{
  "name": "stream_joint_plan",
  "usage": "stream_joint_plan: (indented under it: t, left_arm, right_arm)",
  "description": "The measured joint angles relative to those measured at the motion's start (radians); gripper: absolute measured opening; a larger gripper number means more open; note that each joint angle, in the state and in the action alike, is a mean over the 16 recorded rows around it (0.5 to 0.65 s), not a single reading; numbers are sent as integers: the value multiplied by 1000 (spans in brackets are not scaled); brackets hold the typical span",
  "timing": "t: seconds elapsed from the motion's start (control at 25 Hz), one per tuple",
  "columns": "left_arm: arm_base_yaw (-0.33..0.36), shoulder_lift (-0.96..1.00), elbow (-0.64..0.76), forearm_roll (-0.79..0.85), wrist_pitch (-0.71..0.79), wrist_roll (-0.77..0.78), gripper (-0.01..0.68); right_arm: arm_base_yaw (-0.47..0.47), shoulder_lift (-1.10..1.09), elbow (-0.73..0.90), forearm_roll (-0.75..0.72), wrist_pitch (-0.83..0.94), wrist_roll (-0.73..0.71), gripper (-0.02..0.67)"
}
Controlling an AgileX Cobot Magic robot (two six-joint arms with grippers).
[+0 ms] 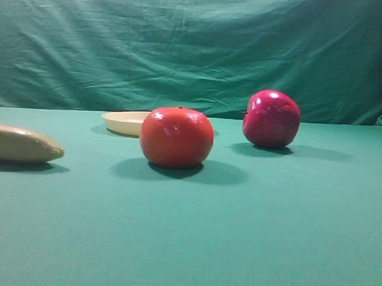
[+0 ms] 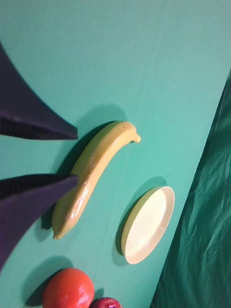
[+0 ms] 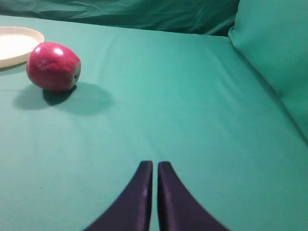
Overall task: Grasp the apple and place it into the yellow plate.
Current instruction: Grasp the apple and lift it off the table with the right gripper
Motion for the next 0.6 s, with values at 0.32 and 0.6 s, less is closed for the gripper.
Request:
stream_joint_plan:
  t: [0.32, 0.6]
  left_arm:
    - [0, 0, 1, -21, 0, 0, 157]
    - [0, 0, 3, -43, 0, 0, 157]
  right_arm:
    - [0, 0, 0, 0, 0, 0, 0]
    - [0, 0, 0, 0, 0, 0, 0]
